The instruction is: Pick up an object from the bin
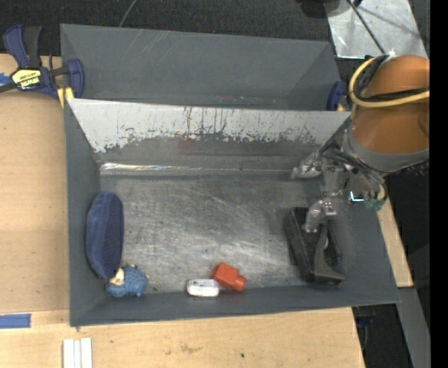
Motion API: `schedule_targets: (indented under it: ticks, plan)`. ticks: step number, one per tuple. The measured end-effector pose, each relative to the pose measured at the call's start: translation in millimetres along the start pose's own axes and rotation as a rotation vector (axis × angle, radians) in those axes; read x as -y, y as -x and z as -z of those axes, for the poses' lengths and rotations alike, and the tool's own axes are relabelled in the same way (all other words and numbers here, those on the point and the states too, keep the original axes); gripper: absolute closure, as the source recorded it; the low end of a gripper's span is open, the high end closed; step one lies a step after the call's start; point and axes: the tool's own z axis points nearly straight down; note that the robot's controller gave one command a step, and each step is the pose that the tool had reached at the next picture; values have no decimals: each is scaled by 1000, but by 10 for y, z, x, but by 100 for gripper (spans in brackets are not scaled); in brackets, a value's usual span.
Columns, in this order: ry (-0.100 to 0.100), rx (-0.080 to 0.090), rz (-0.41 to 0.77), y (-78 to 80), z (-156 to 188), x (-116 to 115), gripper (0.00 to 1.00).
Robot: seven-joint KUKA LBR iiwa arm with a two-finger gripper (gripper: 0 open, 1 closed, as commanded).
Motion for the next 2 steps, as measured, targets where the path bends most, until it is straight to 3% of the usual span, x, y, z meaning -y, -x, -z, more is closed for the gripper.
schedule_targets:
  ticks: [1,2]
  plan:
    - [5,25,147,-224,-551,299,0]
    - [-4,10,331,-100,-530,543,0]
